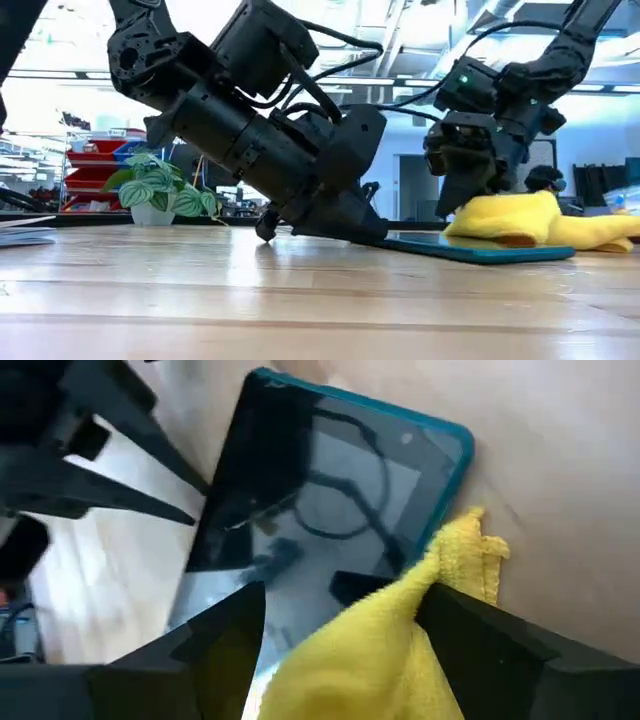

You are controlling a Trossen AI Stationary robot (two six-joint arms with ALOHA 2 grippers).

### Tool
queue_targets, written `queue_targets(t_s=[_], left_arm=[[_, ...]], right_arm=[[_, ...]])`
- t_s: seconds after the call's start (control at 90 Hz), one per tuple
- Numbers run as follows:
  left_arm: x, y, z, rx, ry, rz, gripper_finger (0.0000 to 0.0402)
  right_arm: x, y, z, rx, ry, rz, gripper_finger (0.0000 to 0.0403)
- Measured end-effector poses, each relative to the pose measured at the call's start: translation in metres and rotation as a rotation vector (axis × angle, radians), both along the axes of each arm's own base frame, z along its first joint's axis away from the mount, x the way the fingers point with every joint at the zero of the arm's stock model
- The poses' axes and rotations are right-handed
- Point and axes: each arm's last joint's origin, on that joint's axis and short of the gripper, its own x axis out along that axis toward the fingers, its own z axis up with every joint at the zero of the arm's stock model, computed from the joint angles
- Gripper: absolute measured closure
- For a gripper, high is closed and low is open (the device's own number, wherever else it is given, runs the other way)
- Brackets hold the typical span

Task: Apply microfiber cloth
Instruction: Wipe the back of the tablet with the yellow microfiber cloth

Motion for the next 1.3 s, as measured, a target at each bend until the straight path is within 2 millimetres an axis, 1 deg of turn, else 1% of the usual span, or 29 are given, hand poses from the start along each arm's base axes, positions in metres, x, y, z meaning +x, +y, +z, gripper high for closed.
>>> queue_targets(t_s=[0.144, 0.256, 0.356, 0.456, 0.511, 0.633, 0.656, 0.722, 0.822, 0.922, 1.011, 1.1, 1.167, 1.233, 1.3], left_arm=[[0.000, 0.005, -0.001, 0.007, 0.020, 0.017, 0.0343], [0.000, 0.006, -0.001, 0.008, 0.024, 0.018, 0.0344], [0.000, 0.006, -0.002, 0.011, 0.028, 0.016, 0.0344], [-0.001, 0.005, -0.002, 0.015, 0.031, 0.010, 0.0344], [-0.001, 0.003, -0.001, 0.018, 0.031, 0.007, 0.0344], [-0.005, -0.005, 0.003, 0.026, 0.056, -0.017, 0.0344], [-0.007, -0.007, 0.005, 0.025, 0.067, -0.028, 0.0344], [-0.013, -0.014, 0.010, 0.038, 0.113, -0.037, 0.0344], [-0.026, -0.024, 0.022, 0.084, 0.166, 0.001, 0.0344], [-0.039, -0.037, 0.035, 0.140, 0.172, 0.040, 0.0344], [-0.047, -0.050, 0.045, 0.198, 0.143, 0.058, 0.0344], [-0.049, -0.058, 0.050, 0.230, 0.120, 0.034, 0.0344], [-0.050, -0.062, 0.051, 0.230, 0.072, 0.012, 0.0344], [-0.052, -0.063, 0.049, 0.224, -0.015, -0.009, 0.0344], [-0.058, -0.060, 0.044, 0.205, -0.122, -0.031, 0.0344]], right_arm=[[0.011, 0.010, -0.003, 0.055, -0.090, 0.072, 0.0143], [0.016, 0.015, -0.003, 0.056, -0.137, 0.097, 0.0144], [0.017, 0.017, -0.003, 0.055, -0.138, 0.103, 0.0164], [0.017, 0.017, -0.003, 0.054, -0.131, 0.099, 0.0215], [0.017, 0.017, -0.003, 0.052, -0.133, 0.100, 0.0256], [0.019, 0.022, 0.003, 0.044, -0.167, 0.103, 0.0359], [0.020, 0.024, 0.005, 0.040, -0.177, 0.111, 0.0369], [0.021, 0.028, 0.015, -0.020, -0.231, 0.127, 0.0371], [0.016, 0.034, 0.027, -0.068, -0.259, 0.123, 0.0373], [0.012, 0.038, 0.045, -0.165, -0.325, 0.111, 0.0376], [0.008, 0.044, 0.054, -0.225, -0.358, 0.120, 0.0379], [0.001, 0.049, 0.054, -0.263, -0.381, 0.113, 0.0379], [-0.003, 0.052, 0.049, -0.269, -0.410, 0.116, 0.0379], [-0.006, 0.056, 0.043, -0.263, -0.441, 0.122, 0.0379], [-0.008, 0.057, 0.040, -0.253, -0.477, 0.113, 0.0379]])
